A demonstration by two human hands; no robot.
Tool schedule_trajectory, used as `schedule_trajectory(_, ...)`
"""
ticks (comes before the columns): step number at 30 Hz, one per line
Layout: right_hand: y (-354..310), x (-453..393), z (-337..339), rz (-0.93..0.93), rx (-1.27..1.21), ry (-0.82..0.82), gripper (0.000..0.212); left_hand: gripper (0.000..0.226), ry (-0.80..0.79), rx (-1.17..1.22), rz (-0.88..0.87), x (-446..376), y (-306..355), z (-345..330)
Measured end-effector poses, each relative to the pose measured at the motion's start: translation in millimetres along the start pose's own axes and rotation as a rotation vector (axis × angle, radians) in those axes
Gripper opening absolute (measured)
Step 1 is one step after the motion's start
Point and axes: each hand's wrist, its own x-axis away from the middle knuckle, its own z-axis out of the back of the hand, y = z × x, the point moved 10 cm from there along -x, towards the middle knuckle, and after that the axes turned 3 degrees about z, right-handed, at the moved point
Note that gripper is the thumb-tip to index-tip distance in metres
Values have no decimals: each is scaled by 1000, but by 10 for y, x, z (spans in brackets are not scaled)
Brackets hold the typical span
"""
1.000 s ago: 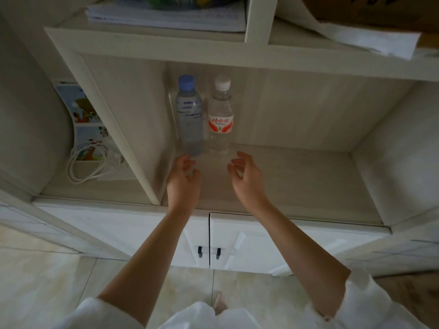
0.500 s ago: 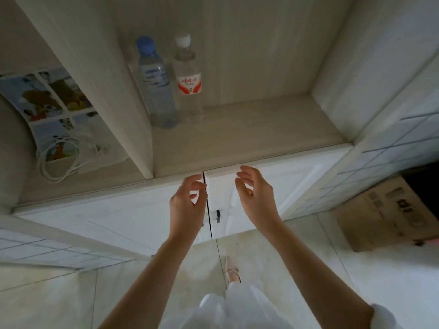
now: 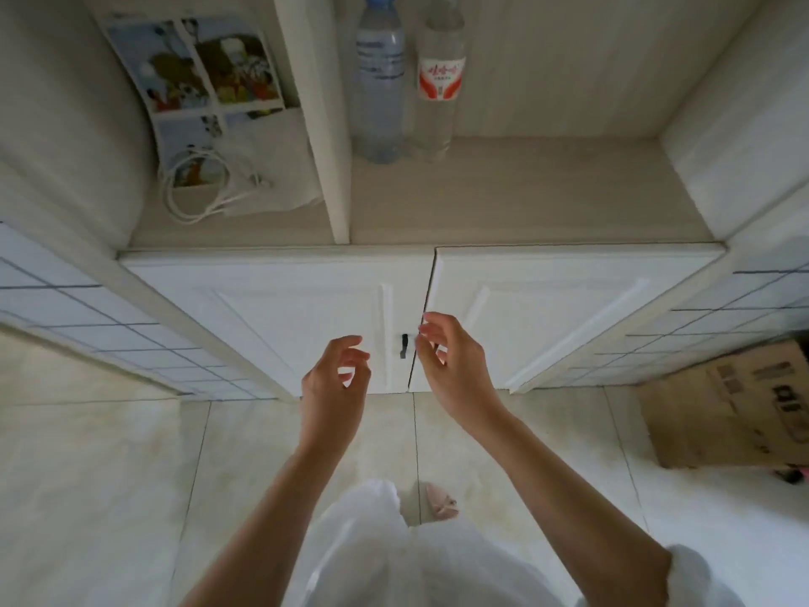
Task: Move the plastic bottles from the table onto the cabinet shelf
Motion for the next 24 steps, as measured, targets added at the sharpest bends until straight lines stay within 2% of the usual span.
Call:
schedule_trajectory(6, -118, 48, -426, 139, 38, -281, 36, 27, 239, 11, 172, 405, -386, 254)
schedule_trajectory(12, -261, 531, -799, 309, 35, -613, 34, 29, 520, 99, 436, 1536, -742, 409)
schedule_trajectory(19, -304, 1672, -1326, 513, 127, -978, 35, 22, 898, 83, 679, 3256, -997, 572)
schedule_trajectory(24, -212, 2895, -1564, 687, 209, -1256, 35, 20, 1150, 57, 846, 4637, -1043, 537)
